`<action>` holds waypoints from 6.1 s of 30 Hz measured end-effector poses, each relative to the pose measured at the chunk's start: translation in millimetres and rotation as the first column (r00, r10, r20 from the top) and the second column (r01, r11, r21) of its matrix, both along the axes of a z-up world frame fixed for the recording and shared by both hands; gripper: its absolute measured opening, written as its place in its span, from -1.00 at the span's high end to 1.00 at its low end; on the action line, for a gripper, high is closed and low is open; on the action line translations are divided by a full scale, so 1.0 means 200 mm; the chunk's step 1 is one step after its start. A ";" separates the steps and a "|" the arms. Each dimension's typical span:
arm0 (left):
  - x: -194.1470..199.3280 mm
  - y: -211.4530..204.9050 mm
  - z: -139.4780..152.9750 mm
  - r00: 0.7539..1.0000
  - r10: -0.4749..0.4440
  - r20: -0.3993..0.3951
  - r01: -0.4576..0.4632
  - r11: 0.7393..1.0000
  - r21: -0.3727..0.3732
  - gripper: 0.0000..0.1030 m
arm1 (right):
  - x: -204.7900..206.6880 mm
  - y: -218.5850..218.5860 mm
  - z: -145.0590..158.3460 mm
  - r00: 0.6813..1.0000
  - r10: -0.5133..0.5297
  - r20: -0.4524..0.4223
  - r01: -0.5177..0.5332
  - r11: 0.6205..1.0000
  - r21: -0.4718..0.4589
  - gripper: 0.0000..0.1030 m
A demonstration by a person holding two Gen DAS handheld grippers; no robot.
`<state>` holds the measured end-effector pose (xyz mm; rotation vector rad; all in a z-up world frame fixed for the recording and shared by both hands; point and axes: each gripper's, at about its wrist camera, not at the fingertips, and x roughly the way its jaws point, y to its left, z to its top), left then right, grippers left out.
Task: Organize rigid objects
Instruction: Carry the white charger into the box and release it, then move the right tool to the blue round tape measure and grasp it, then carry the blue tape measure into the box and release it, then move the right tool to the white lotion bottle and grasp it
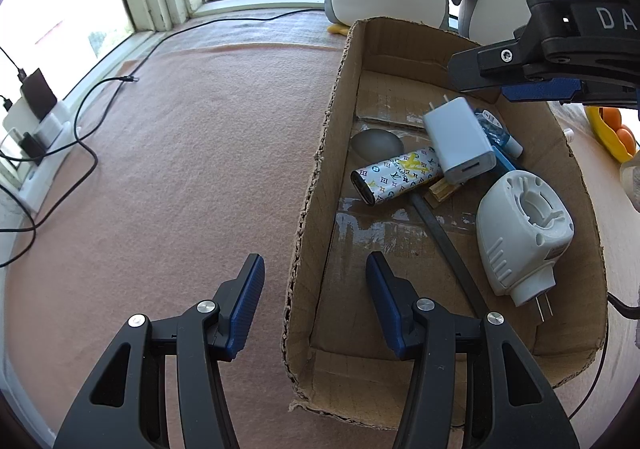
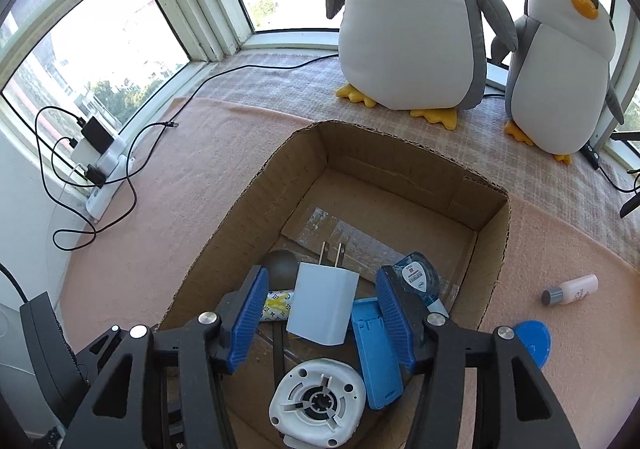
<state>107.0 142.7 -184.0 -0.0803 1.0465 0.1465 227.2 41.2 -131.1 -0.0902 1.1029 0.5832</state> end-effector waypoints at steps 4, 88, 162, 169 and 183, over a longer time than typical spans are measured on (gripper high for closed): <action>0.00 0.00 0.00 1.000 0.000 0.001 0.000 1.000 -0.001 -0.03 | 0.00 -0.01 0.03 1.000 -0.009 0.023 0.009 1.000 0.004 -0.34; -0.01 -0.01 0.01 1.000 -0.001 -0.003 0.001 1.000 0.026 -0.03 | 0.10 -0.69 -0.34 0.986 -0.158 -0.061 0.138 0.957 -0.254 -0.35; -0.01 0.00 0.01 1.000 0.002 -0.001 -0.002 1.000 0.019 -0.03 | 0.12 -0.14 0.01 0.994 0.005 0.112 0.007 0.994 -0.108 -0.35; -0.01 0.00 0.00 1.000 0.002 -0.001 -0.002 1.000 0.020 -0.03 | 0.13 -0.21 0.02 0.995 -0.040 0.093 0.047 0.996 -0.080 -0.35; -0.01 0.00 0.00 1.000 0.002 -0.001 -0.002 1.000 0.019 -0.03 | 0.18 -0.54 0.05 0.966 -0.249 0.074 0.252 0.967 -0.043 -0.35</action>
